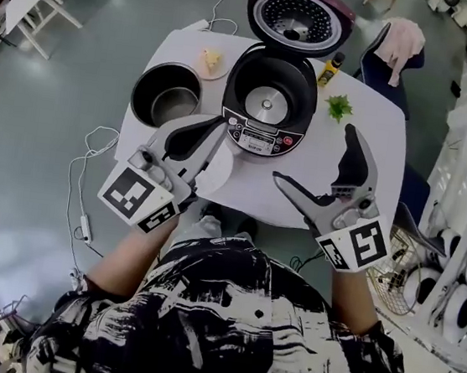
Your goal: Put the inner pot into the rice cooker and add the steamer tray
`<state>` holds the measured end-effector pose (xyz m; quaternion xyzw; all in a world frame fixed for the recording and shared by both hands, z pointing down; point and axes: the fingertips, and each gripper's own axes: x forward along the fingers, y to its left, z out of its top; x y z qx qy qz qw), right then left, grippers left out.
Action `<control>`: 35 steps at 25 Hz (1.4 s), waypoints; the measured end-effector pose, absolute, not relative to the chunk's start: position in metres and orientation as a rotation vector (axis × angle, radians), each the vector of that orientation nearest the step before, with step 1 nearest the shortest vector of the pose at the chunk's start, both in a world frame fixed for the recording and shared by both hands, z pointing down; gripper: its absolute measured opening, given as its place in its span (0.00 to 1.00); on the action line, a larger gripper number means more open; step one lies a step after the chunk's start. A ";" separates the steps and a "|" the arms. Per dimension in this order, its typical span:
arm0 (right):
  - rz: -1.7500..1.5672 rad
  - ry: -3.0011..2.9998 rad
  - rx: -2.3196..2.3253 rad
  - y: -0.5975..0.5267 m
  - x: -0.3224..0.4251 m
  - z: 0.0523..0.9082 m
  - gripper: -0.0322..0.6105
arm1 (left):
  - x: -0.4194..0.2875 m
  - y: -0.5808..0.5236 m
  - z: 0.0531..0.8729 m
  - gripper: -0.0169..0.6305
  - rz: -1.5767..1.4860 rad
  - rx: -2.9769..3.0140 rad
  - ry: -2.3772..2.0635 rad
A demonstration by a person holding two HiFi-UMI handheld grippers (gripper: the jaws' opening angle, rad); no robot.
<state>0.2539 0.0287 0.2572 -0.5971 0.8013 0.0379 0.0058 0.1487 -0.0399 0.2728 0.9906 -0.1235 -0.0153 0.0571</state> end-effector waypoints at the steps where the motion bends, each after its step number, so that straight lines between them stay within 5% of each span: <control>1: 0.122 2.523 -1.859 0.019 0.250 0.255 0.91 | 0.143 -0.048 0.274 0.03 -0.053 2.998 -0.390; 14: -0.019 2.872 -1.645 -0.189 0.150 0.273 0.91 | 0.037 -0.136 0.306 0.03 -0.157 2.842 -0.712; 24: -0.694 2.988 -1.719 -0.323 0.093 0.447 0.91 | -0.037 -0.171 0.351 0.03 -0.185 2.713 -0.826; 35: -1.496 2.926 -2.037 -0.363 0.121 0.616 0.89 | -0.100 -0.194 0.376 0.03 -0.161 2.618 -0.964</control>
